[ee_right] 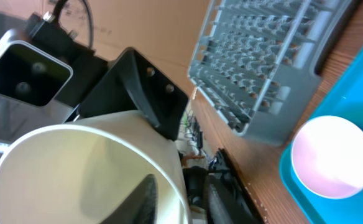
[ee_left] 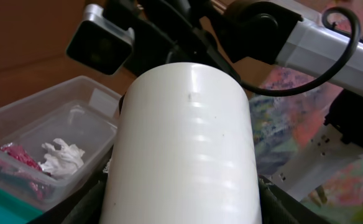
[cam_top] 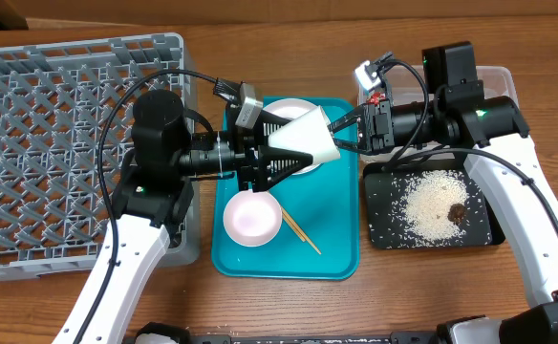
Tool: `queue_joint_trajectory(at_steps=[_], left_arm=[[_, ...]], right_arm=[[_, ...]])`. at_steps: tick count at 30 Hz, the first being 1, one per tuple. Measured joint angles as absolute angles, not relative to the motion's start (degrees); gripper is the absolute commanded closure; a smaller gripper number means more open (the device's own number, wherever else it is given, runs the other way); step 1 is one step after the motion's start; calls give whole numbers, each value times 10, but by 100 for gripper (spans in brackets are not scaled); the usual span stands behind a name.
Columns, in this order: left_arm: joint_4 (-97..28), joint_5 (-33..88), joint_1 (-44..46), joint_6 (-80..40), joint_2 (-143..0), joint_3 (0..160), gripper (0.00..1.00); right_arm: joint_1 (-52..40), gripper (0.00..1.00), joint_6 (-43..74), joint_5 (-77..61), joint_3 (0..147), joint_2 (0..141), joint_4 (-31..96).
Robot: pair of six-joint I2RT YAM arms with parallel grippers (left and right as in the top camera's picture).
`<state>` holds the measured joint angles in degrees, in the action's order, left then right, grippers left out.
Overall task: Sort waste into correct bins and load items into the dishwasher
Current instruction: 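Carry the white cup left and place it upside down in the rack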
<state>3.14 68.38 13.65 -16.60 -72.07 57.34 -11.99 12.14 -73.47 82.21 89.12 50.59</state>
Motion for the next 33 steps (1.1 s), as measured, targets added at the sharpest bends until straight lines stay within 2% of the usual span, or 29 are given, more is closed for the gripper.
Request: queue_joint_trajectory(at_steps=[3,6,8,10,12,18,24,29,33], left_arm=[[-22,667,118,-159,-721,575,58],[-87,641,88,-142,-721,575,61],[-118,623,63,-131,-721,575,67],[-149,600,34,-123,-721,575,76],[-196,566,3,-114,-721,575,96],[-345,426,-99,-92,-703,578,96],[-515,242,-199,-77,-656,649,96],[-623,100,-223,-75,-634,720,96],[-689,48,-223,-75,-639,724,96]], right_arm=[[-111,58,122,-675,822,891,532],[-85,57,124,-585,821,891,565],[-63,57,124,-522,821,891,587],[-40,57,124,-470,821,891,604],[-9,57,121,-418,821,891,625],[53,57,102,-331,822,890,667],[61,57,93,-271,822,881,687],[61,57,90,-250,822,880,693],[61,57,90,-244,822,880,701]])
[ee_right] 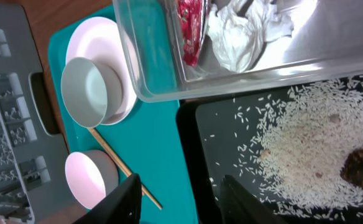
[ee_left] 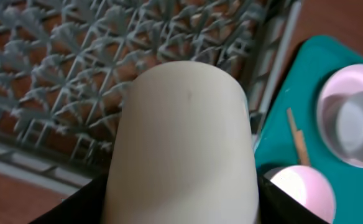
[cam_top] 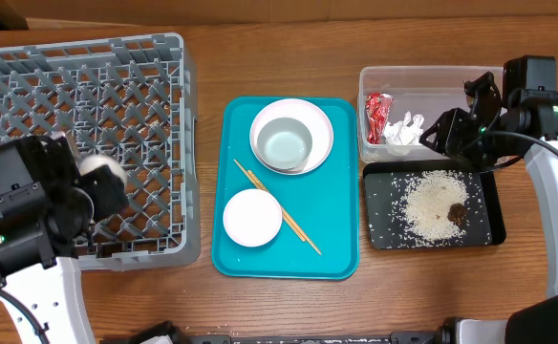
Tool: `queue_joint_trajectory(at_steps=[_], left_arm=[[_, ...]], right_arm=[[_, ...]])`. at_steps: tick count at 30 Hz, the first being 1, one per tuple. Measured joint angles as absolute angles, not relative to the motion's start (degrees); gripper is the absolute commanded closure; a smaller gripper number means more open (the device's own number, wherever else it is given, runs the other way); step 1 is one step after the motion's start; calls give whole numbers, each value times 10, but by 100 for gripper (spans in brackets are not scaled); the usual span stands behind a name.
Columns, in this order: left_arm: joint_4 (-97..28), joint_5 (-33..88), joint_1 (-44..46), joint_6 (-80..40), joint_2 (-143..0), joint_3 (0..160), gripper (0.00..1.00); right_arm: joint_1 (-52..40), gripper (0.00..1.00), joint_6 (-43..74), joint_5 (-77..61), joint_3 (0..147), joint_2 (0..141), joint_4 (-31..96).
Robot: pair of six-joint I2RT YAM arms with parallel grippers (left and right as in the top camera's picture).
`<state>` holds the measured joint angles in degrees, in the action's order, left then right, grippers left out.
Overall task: Sort waste into correct bins and load items into the dishwasher
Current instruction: 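Carry the white cup left and place it upside down in the rack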
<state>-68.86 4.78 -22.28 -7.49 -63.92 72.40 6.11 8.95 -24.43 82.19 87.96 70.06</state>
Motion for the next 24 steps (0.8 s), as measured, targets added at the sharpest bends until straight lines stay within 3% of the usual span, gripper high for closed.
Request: queue_joint_trajectory(at_steps=[24], left_arm=[[-709,-25,-223,-75,-726,724,96]], right_arm=[[61,58,76,-237,822,880,716]])
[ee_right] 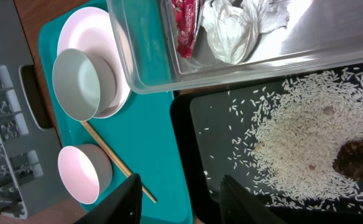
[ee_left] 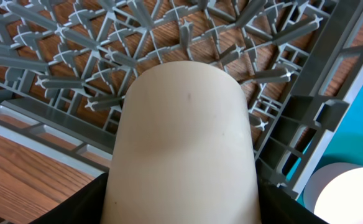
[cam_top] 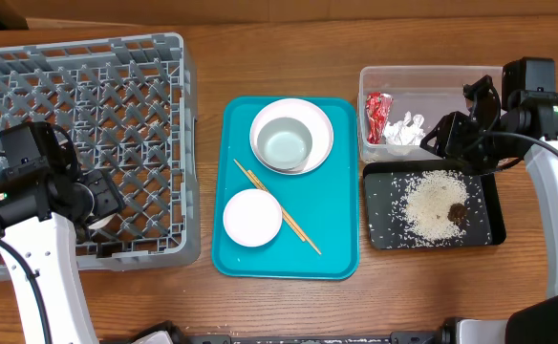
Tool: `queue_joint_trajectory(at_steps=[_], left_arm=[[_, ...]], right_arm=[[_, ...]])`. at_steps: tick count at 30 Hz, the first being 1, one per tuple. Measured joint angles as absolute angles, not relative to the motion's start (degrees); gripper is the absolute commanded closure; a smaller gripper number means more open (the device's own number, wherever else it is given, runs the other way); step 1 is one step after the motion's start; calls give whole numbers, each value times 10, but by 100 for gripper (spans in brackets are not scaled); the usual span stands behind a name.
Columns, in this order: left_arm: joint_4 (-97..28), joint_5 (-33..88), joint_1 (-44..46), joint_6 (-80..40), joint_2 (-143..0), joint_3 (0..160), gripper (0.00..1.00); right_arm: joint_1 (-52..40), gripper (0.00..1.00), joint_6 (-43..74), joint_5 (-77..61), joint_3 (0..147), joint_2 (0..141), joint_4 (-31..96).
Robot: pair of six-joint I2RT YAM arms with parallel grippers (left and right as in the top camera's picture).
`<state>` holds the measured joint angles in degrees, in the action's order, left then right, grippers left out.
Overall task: Sort waste into correct bins and load items into the dishwasher
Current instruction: 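Carry the white cup left and place it upside down in the rack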
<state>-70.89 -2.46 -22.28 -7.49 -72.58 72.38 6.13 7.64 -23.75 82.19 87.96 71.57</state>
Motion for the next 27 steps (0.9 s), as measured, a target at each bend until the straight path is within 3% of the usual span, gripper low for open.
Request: queue_joint_trajectory(at_steps=[27], left_arm=[[-689,-29,-223,-75,-748,724,96]], right_arm=[[61,58,76,-237,822,880,717]])
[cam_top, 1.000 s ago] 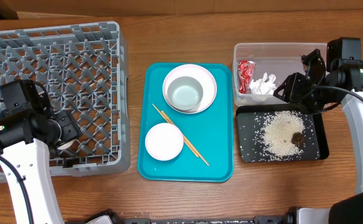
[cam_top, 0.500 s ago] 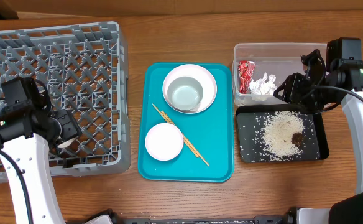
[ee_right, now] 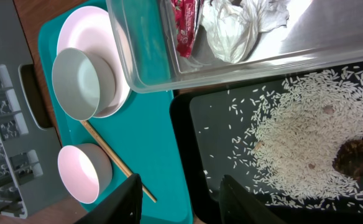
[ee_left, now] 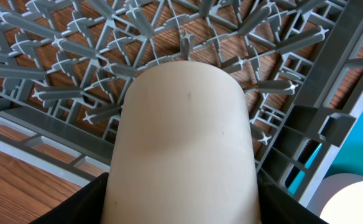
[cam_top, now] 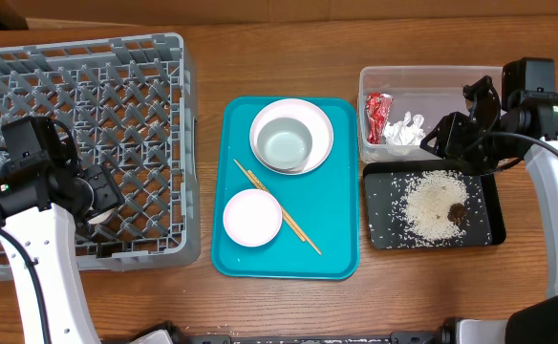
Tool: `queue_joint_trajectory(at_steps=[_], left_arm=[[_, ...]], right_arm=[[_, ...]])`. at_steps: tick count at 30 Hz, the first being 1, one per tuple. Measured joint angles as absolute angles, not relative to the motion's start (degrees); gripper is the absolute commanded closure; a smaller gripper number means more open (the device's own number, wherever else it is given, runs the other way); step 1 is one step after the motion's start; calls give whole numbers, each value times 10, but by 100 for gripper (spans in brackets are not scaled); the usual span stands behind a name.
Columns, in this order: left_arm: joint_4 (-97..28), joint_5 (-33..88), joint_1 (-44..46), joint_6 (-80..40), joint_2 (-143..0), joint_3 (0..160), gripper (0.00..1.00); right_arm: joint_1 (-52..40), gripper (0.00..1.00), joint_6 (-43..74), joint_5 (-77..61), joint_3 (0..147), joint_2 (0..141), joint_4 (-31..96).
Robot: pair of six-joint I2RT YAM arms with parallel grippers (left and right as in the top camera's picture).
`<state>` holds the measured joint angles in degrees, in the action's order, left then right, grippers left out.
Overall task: Sort waste into correct bins and load items into the dishwasher
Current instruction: 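Carry the white cup left and place it upside down in the rack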
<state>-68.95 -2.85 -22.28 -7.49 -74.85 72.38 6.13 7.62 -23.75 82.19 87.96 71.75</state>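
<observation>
A white cup (ee_left: 181,137) fills the left wrist view, and my left gripper (ee_left: 181,208) is shut on it. It hangs low over the near right corner of the grey dish rack (cam_top: 78,96); from overhead the left gripper (cam_top: 96,196) hides most of the cup. My right gripper (cam_top: 454,134) is open and holds nothing, hovering between the clear waste bin (cam_top: 432,81) and the black tray of rice (cam_top: 384,205). In the right wrist view its dark fingers (ee_right: 127,196) frame the teal tray's edge.
The teal tray (cam_top: 336,229) carries a pale bowl on a white plate (cam_top: 290,141), a pink bowl (cam_top: 252,217) and a chopstick (cam_top: 279,218). The clear bin holds a red wrapper (cam_top: 375,113) and crumpled tissue (cam_top: 405,129). A dark lump lies in the rice (cam_top: 458,211).
My left gripper with the cup has shifted slightly farther over the rack's grid. The right arm has not moved.
The cup was first above the teal tray, held in my left gripper with the right gripper's fingers at its rim. Then the left gripper had it over the rack's near right part and the right gripper stood open by the bins. Now the cup sits low over the rack.
</observation>
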Motion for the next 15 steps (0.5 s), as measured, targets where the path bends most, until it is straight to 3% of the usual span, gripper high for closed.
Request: queue_joint_trajectory(at_steps=[15], left_arm=[[-651,-32,-223,-75,-806,724,96]], right_arm=[[61,58,76,-237,822,880,718]])
